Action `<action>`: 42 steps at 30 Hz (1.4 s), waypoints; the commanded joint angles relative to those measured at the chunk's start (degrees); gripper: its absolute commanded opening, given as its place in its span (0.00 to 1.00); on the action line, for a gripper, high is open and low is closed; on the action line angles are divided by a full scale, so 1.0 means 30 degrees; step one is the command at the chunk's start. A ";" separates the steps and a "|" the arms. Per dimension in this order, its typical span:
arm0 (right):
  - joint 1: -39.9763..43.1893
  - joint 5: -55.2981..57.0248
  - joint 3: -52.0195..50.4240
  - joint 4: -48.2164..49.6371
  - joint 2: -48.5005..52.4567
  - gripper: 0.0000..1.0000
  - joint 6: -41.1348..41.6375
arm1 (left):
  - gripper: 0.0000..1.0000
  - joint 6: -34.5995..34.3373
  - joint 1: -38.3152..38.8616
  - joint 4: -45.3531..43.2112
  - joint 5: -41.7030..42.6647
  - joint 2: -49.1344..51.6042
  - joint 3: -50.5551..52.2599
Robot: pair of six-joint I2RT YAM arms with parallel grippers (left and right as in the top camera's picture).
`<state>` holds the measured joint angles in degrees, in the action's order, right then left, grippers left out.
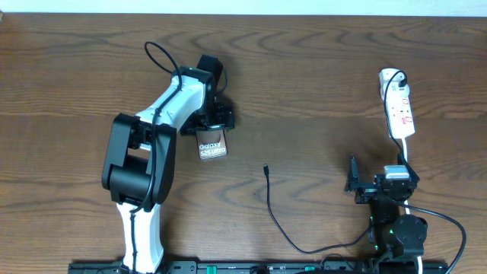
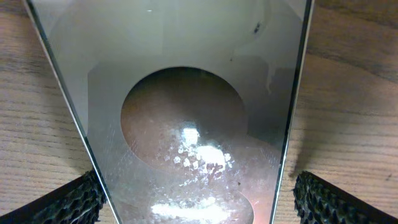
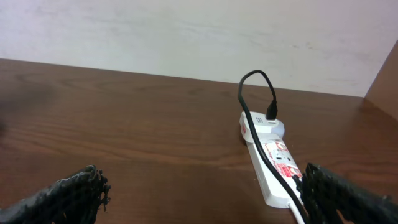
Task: Plug charger to phone and switch on socket
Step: 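Close the left gripper on the phone's top edge and lift it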
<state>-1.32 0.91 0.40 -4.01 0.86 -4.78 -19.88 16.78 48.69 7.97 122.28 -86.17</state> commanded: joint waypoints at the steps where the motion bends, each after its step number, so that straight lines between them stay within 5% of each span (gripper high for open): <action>1: -0.0095 0.0080 -0.0029 -0.0051 -0.0044 0.99 0.0226 | 0.98 -0.0619 -0.0102 -0.0656 0.0627 0.2106 0.1916; 20: -0.0095 0.0080 -0.0029 -0.0051 -0.0036 0.99 0.0226 | 0.98 -0.0648 -0.0138 -0.1421 0.2382 0.2025 0.1894; 27: -0.0095 0.0080 -0.0029 -0.0051 -0.0036 0.99 0.0226 | 0.98 -0.1945 0.0007 -0.1377 0.0248 0.2040 0.2579; 42: -0.0095 0.0080 -0.0029 -0.0051 -0.0036 0.99 0.0226 | 0.98 -0.2208 0.0029 -0.1486 0.0335 0.2040 0.2958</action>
<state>-1.32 0.91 0.40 -4.03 0.86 -4.78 -25.65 17.41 44.47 5.82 120.73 -83.00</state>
